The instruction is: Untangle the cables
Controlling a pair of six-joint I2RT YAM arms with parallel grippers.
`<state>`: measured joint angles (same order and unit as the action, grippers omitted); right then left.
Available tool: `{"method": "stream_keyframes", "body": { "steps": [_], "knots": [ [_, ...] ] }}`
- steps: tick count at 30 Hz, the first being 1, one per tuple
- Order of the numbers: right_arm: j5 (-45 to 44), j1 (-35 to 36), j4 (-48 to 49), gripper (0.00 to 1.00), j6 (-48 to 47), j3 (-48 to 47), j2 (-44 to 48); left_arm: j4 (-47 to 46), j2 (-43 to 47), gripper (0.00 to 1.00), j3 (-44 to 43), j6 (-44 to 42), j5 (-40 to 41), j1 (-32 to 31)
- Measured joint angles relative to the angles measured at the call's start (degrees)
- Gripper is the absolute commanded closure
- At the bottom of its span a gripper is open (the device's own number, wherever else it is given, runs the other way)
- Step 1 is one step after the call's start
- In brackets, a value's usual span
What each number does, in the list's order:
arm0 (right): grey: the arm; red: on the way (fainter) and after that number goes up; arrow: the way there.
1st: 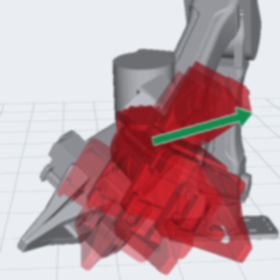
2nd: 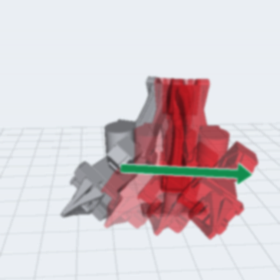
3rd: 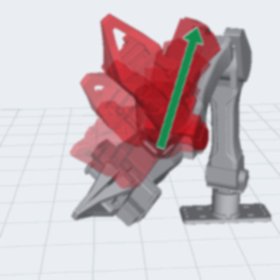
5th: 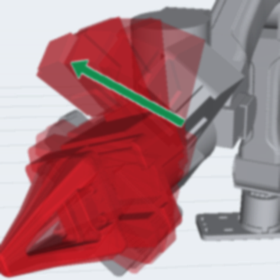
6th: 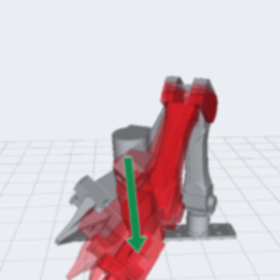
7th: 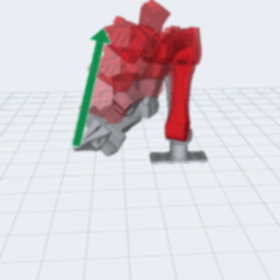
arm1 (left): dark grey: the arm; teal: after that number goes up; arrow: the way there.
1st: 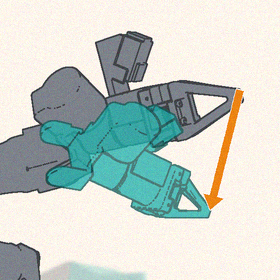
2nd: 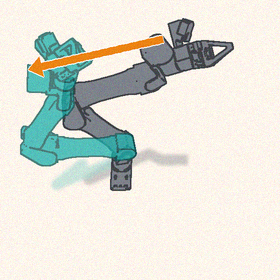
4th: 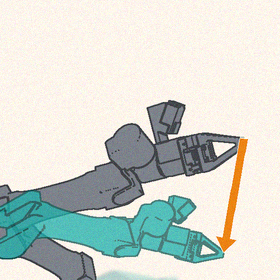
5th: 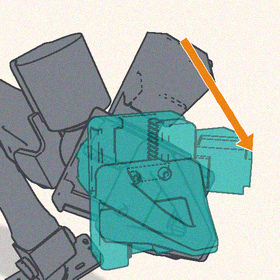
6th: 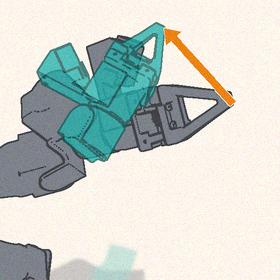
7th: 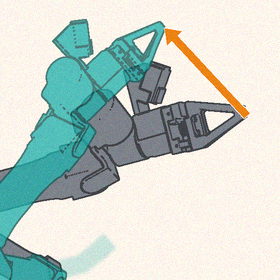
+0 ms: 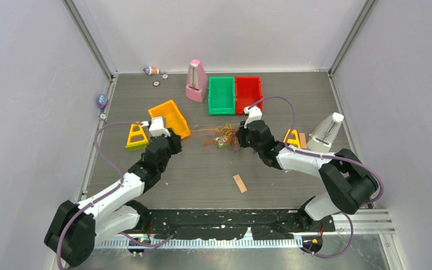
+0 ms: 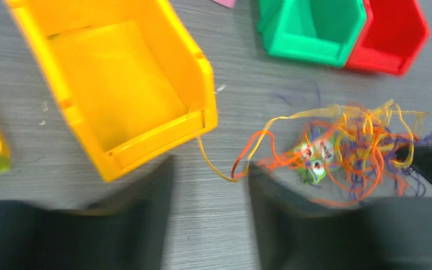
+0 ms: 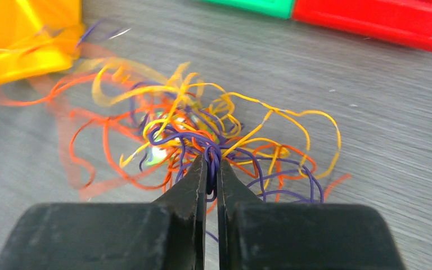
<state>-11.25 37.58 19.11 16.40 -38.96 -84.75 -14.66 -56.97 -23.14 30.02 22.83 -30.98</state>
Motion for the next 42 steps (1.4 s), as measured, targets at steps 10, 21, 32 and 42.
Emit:
{"method": "stream_keyframes", "body": {
  "steps": [10,21,32,42],
  "knots": [
    [20.65,-0.55,8.13,0.95,-1.7,3.41,0.0,-4.46,-13.57,0.03,-6.58,-8.26,-21.33,-3.93],
    [33.64,-1.27,17.97,0.95,-0.52,7.89,0.15,-2.32,-24.46,1.0,-16.85,-10.69,-34.07,-5.88],
    [12.74,0.09,9.31,0.95,1.92,6.29,4.02,1.05,-21.27,1.0,-16.2,-9.55,-22.6,-6.84],
    [-17.35,-0.15,-8.02,0.89,14.6,-1.92,1.97,9.22,-14.86,1.0,-15.06,-1.55,1.92,-5.22]
  ]
}}
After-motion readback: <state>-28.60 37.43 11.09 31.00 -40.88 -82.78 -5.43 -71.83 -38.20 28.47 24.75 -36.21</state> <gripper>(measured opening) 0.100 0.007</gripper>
